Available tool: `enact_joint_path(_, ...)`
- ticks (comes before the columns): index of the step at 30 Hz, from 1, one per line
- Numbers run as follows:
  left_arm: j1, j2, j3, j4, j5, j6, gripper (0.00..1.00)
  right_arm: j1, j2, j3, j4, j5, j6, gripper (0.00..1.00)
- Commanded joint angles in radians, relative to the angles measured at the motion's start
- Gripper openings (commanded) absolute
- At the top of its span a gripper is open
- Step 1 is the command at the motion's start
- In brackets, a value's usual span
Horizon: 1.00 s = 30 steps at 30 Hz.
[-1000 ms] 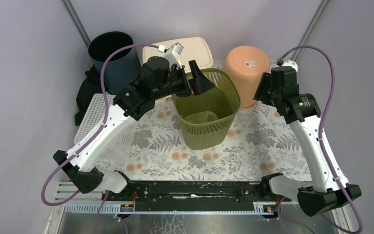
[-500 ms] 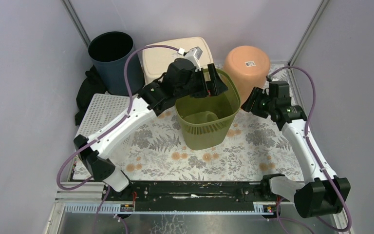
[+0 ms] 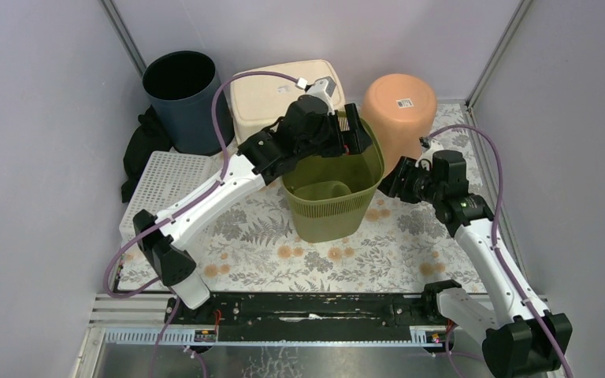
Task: Turn the large container upside down
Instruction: Turn the container upside down at the center of the board.
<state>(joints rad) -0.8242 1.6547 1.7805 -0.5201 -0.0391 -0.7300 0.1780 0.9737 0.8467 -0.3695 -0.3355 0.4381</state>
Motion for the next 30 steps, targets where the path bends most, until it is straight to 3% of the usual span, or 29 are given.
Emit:
enact_joint_path(1,-0.014,0.016,0.045,0.004,-0.046,0.023,1.00,0.031,-0.021,-0.016,0.058,-0.077,-0.017,0.55)
enact_joint_path(8,-0.024,0.041,0.078,-0.026,-0.069,0.031,1.00,0.164,-0.042,-0.079,0.119,-0.103,0.016,0.55)
enact_joint_path(15,-0.046,0.057,0.097,-0.083,-0.104,0.043,1.00,0.380,-0.048,-0.137,0.194,-0.005,0.082,0.55)
enact_joint_path(22,-0.048,0.063,0.167,-0.284,-0.192,0.116,1.00,0.388,-0.113,-0.041,-0.107,0.272,0.096,0.57)
enact_joint_path(26,-0.060,0.148,0.313,-0.421,-0.199,0.148,1.00,0.388,-0.120,0.022,-0.221,0.340,0.095,0.56)
enact_joint_path(30,-0.099,0.196,0.373,-0.460,-0.203,0.155,1.00,0.388,-0.133,0.041,-0.261,0.379,0.087,0.53)
